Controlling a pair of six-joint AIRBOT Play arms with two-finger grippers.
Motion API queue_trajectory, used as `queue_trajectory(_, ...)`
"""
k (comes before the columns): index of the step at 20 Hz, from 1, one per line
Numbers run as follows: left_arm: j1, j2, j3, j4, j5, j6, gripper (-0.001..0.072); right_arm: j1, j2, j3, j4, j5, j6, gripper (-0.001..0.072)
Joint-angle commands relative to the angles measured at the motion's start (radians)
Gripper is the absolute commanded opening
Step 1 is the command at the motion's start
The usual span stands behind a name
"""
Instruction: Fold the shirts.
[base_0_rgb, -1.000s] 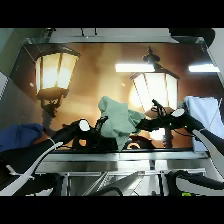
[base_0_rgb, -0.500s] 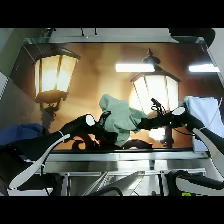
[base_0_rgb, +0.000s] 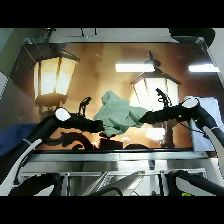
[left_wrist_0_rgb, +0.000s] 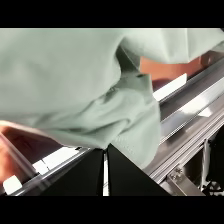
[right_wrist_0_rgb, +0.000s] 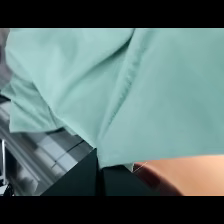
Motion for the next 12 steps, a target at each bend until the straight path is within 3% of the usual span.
queue_trajectory(1,0.092,0.157,-0.035,-0.006,-0.016,0.029,0.0012,-0.003,0.076,0.024,0.018,0.107,0.004,0.0014)
queue_trajectory(5,0.214,0.396,0.14,-0.004,-0.084,0.03,0.0012,-0.062,0.264,0.217,0.062,0.216,0.031,0.0014)
queue_trajectory(12,0.552,0.658,0.638,0.027,-0.281,0.028,0.0012,-0.261,0.524,0.777,0.023,0.124,0.106,0.0015)
